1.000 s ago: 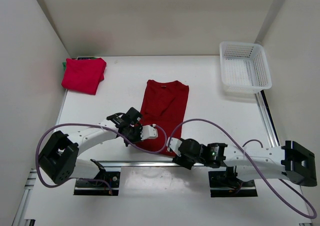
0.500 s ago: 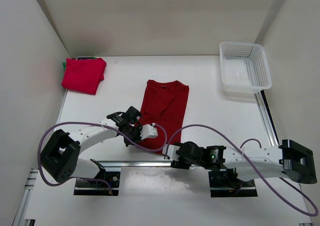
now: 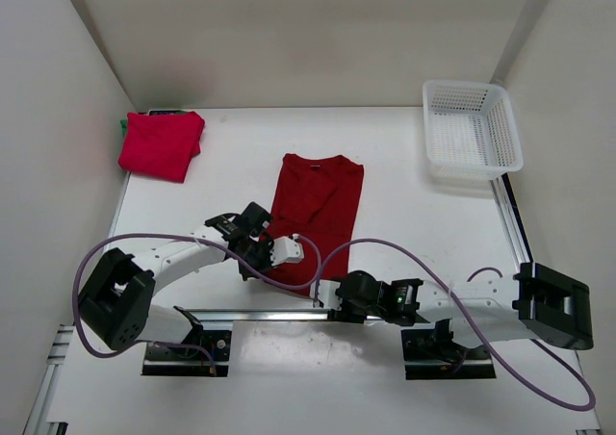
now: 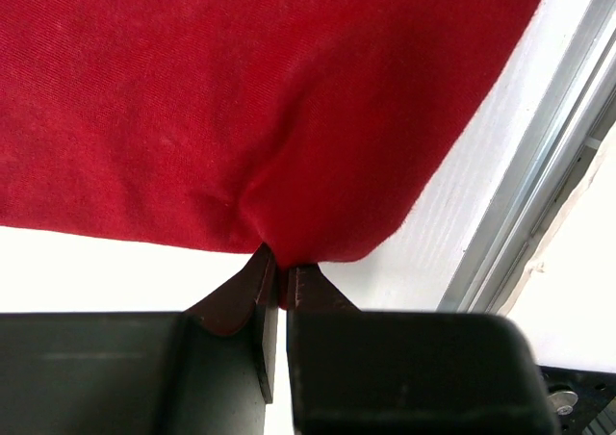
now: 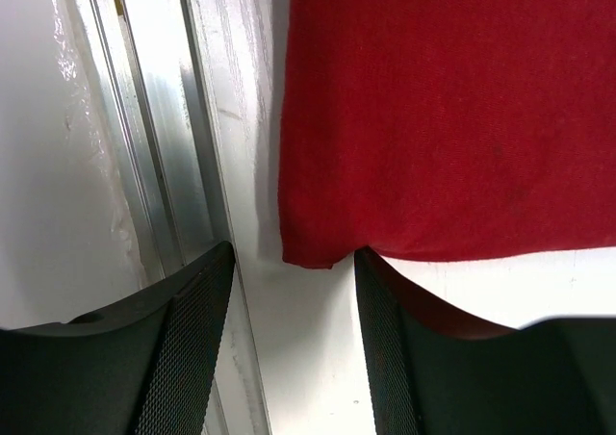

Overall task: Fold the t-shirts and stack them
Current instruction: Grab one side of the 2/3 rectangular tshirt with both arms

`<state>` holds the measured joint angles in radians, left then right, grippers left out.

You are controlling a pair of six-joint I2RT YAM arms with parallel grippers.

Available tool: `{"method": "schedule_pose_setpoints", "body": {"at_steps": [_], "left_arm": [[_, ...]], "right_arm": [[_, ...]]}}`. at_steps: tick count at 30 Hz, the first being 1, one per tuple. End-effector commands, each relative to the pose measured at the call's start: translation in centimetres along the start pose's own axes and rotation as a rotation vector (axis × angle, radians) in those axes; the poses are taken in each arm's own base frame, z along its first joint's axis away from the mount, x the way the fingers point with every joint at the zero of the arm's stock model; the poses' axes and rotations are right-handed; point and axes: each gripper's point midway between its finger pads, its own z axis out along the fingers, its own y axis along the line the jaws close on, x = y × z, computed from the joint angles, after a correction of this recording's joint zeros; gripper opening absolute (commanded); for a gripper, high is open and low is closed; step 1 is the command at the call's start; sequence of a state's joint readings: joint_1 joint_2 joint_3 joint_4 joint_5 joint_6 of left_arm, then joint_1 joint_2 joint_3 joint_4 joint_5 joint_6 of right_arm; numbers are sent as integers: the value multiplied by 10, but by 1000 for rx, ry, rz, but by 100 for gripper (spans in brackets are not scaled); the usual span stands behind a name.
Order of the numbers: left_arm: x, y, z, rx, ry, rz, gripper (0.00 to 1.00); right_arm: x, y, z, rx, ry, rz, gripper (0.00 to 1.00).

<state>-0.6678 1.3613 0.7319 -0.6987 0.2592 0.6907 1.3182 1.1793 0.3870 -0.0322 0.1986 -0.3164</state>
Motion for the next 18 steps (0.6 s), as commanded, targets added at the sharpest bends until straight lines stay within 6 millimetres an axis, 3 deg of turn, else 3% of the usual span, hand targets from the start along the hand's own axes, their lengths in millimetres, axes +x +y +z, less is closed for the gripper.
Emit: {"method": "schedule_pose_setpoints", "body": {"at_steps": [1, 4, 12, 18], "left_arm": [[-17, 6, -5, -6, -58, -1, 3], [-18, 5, -5, -5, -62, 5, 3], [-12, 4, -4, -8, -55, -1, 3], [-14, 6, -5, -15, -62, -4, 3]], "right_arm": [[-23, -29, 0, 132, -70, -18, 58], [-27, -36, -3, 158, -64, -38, 56], [-70, -47, -21, 172, -179, -67, 56], [-67, -47, -13, 153, -174, -66, 57]]}}
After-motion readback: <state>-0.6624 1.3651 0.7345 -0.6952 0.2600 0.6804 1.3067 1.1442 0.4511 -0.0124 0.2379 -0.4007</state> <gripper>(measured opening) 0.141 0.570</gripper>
